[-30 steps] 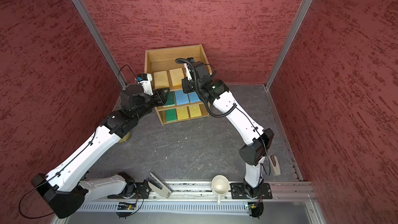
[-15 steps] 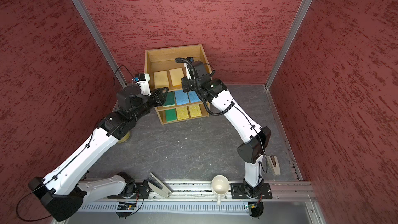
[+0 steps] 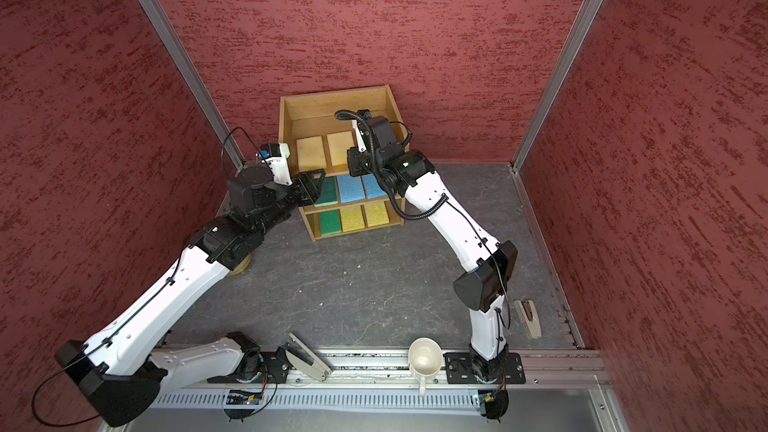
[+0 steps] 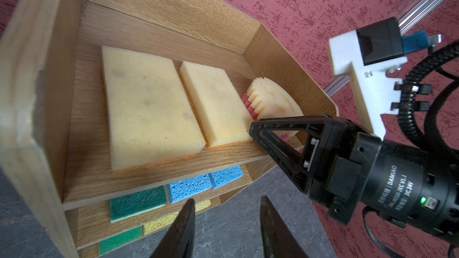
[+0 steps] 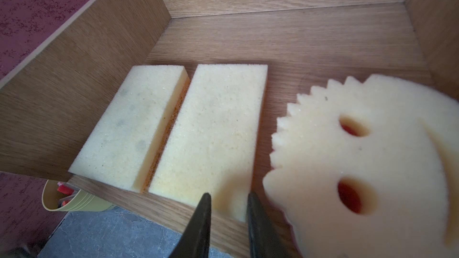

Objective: Place and organize the cleaning sponges onto the shelf

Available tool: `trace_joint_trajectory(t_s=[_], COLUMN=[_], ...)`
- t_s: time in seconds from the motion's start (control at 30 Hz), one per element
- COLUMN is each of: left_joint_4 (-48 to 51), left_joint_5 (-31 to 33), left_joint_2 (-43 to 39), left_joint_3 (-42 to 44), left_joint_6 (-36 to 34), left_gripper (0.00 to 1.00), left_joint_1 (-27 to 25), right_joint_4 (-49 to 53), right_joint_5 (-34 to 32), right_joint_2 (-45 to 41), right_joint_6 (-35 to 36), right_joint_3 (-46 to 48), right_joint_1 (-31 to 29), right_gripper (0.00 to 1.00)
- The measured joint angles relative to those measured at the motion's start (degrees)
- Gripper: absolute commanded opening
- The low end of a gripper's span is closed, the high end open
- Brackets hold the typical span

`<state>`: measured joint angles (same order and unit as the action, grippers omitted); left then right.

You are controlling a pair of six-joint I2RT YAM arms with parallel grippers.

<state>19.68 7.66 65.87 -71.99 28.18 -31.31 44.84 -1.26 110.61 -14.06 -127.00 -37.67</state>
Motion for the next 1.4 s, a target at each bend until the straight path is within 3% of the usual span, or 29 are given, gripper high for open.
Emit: trace_joint_trajectory(t_s=[0.5, 0.7, 0.9, 1.17, 1.27, 1.3, 1.33, 1.4], left_joint_4=[0.0, 0.2, 2.0, 6.2, 7.9, 8.3, 8.7, 8.9], left_joint_5=[0.1, 0.2, 0.3, 2.3, 4.7, 5.6, 7.0, 9.4], left_joint_2=[0.0, -1.7, -7.0, -18.6, -23.1, -24.2, -25.7, -27.8], left_joint_3=[0.0, 0.0, 1.4, 9.0, 12.8, 14.0, 15.5, 18.4], left_joint_6=[0.0, 0.0, 0.0, 0.6, 0.5, 0.1, 0.1, -0.1], left_gripper=[0.44, 0.49, 0.56, 0.59, 0.72, 0.91, 1.00, 1.00], left_joint_1=[0.0, 0.0, -0.1, -1.0, -1.1, -1.1, -1.1, -1.1], right_joint_4=[-0.1, -0.1, -2.3, -13.8, -17.4, -18.3, -19.2, -20.1], right_joint_5=[0.4, 0.4, 0.9, -0.7, -4.7, -6.8, -8.8, -12.3], right_joint_2=[-0.3, -4.2, -14.8, -37.0, -44.5, -46.5, -48.2, -50.6], right_joint_6=[-0.3, -0.5, -1.2, -1.7, -2.0, -2.0, -1.8, -1.0], right_joint_3=[0.4, 4.6, 15.1, 42.1, 51.2, 53.8, 56.3, 60.4], right_joint_1=[0.0, 0.0, 0.0, 0.0, 0.0, 0.0, 0.0, 0.2], right_gripper=[0.31, 0.33, 0.34, 0.30, 0.54, 0.96, 0.99, 0.99])
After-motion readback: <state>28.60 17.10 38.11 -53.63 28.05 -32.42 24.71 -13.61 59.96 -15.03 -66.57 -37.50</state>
